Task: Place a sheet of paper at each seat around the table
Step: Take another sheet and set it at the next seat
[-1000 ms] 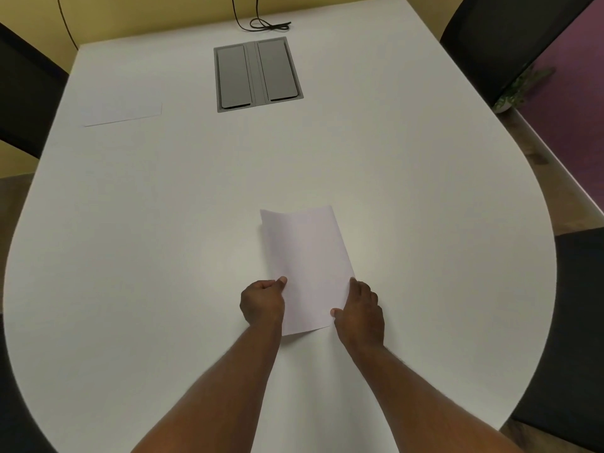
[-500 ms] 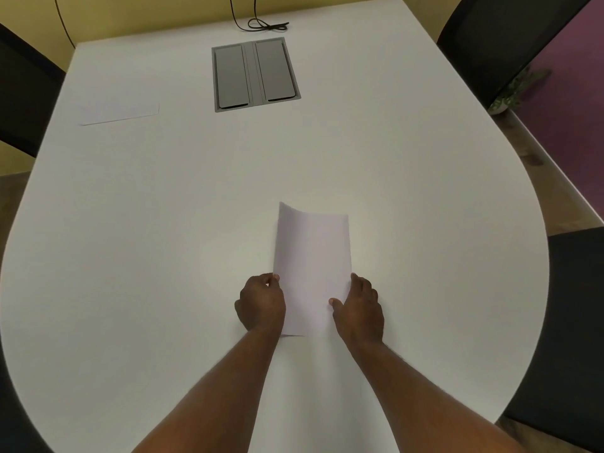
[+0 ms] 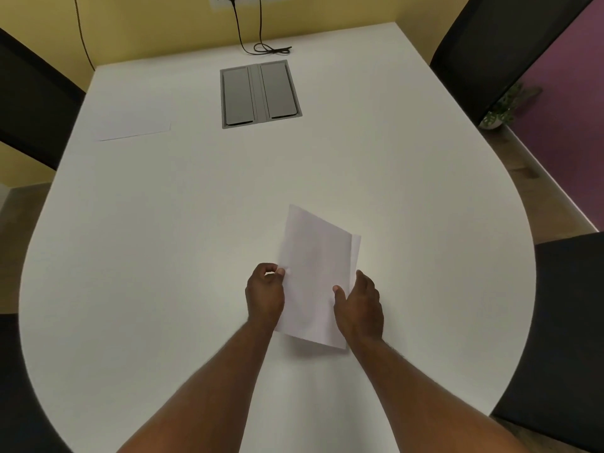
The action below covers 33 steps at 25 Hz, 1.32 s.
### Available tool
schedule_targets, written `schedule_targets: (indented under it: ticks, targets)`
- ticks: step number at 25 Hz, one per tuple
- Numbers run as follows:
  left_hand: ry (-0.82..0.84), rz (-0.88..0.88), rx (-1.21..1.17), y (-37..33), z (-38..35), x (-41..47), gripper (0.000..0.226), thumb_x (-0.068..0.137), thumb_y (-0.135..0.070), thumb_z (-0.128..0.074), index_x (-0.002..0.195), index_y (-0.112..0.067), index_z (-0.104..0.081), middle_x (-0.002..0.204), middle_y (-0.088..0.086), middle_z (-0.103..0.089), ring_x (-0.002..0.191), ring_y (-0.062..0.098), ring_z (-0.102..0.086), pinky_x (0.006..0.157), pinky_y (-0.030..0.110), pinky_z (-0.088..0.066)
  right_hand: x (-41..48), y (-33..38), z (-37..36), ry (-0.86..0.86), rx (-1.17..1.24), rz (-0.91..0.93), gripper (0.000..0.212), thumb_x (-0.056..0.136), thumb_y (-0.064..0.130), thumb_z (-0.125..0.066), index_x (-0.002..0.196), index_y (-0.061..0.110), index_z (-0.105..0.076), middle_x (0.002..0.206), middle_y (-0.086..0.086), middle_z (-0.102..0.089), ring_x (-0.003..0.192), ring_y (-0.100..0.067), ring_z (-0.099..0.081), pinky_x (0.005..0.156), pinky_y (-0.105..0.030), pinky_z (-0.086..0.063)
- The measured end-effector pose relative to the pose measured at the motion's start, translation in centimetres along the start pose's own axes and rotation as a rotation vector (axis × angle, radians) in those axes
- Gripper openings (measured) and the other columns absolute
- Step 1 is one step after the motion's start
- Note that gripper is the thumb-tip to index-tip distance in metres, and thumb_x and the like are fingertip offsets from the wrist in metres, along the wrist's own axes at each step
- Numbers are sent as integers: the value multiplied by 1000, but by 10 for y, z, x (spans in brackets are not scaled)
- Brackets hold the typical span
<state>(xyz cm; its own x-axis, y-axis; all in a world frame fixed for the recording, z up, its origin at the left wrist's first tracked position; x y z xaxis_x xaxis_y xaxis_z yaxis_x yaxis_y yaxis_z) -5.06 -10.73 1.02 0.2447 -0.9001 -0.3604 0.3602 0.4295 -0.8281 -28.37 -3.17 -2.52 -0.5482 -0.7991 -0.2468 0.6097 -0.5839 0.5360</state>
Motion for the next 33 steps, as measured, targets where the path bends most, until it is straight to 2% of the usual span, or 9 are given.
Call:
schedule_targets:
  ticks: [3, 9, 14, 16, 18, 20, 24, 29, 33]
  targets:
    - [40, -31, -76, -16, 12, -9, 14, 96, -19, -61, 104, -14, -71, 95, -2, -71, 86, 15, -64, 71, 22, -45, -5, -1, 17, -5, 159, -91, 65, 98, 47, -49, 149, 12, -31, 151, -12, -44, 135, -32, -44, 106, -43, -42]
    - [98, -44, -210, -53, 48, -32, 15, 95, -20, -60, 100, -21, -74, 91, -6, -75, 79, 11, -66, 70, 24, -50, -21, 7, 27, 140, 525, -321, 62, 99, 56, -40, 148, 19, -35, 145, -12, -52, 129, -33, -51, 103, -40, -40]
    - [106, -122, -222, -87, 93, -49, 15, 94, -19, -61, 98, -24, -75, 89, -6, -76, 79, 12, -67, 77, 30, -52, -37, 48, 57, -18, 705, -171, 42, 101, 33, -52, 138, 13, -52, 132, -14, -62, 121, -30, -57, 98, -32, -42]
    - [95, -144, -214, -94, 120, -56, 15, 94, -19, -61, 101, -23, -75, 93, -1, -76, 81, 15, -67, 79, 31, -52, -50, 65, 66, -64, 703, -122, 37, 99, 26, -56, 133, 12, -57, 109, -9, -68, 104, -27, -62, 88, -29, -44]
    - [80, -167, -216, -98, 150, -61, 16, 94, -19, -62, 104, -21, -74, 97, 3, -76, 82, 17, -67, 80, 33, -53, -67, 84, 72, -98, 723, -81, 34, 97, 23, -58, 128, 11, -61, 83, 1, -64, 84, -21, -60, 79, -27, -41]
    - [75, -188, -224, -99, 179, -65, 17, 95, -17, -62, 107, -18, -73, 97, 5, -76, 81, 17, -67, 77, 30, -54, -83, 105, 75, -121, 766, -50, 28, 95, 22, -60, 120, 11, -64, 72, 5, -58, 74, -19, -57, 75, -27, -41]
    - [88, -218, -234, -97, 233, -75, 19, 94, -15, -63, 111, -15, -71, 95, 7, -76, 75, 14, -69, 71, 29, -54, -122, 144, 78, -163, 808, 15, 5, 93, 22, -62, 93, 17, -60, 71, 2, -58, 69, -20, -56, 63, -26, -41]
    - [93, -299, -208, -82, 319, -88, 15, 92, -11, -65, 104, -7, -74, 98, 15, -76, 82, 24, -70, 84, 41, -57, -194, 188, 66, -246, 794, 88, 9, 92, 23, -61, 85, 18, -57, 71, 8, -59, 66, -11, -55, 60, -25, -40]
    - [84, -341, -160, -66, 390, -91, 12, 89, -16, -71, 95, -8, -76, 93, 11, -77, 84, 27, -72, 83, 41, -59, -254, 215, 45, -290, 797, 106, 14, 92, 24, -61, 82, 16, -57, 71, 7, -59, 68, -18, -55, 65, -28, -40]
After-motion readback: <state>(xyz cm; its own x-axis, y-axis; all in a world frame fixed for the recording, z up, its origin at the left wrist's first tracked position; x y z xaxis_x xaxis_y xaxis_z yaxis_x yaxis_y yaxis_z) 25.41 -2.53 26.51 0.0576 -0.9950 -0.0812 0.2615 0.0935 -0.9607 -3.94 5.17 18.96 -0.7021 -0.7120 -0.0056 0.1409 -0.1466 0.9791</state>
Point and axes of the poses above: each hand's wrist, its own x-axis towards the middle knuckle, its own z-axis out of the back of the hand, y = z × x, the point moved 9 cm from there along x, towards the middle knuckle
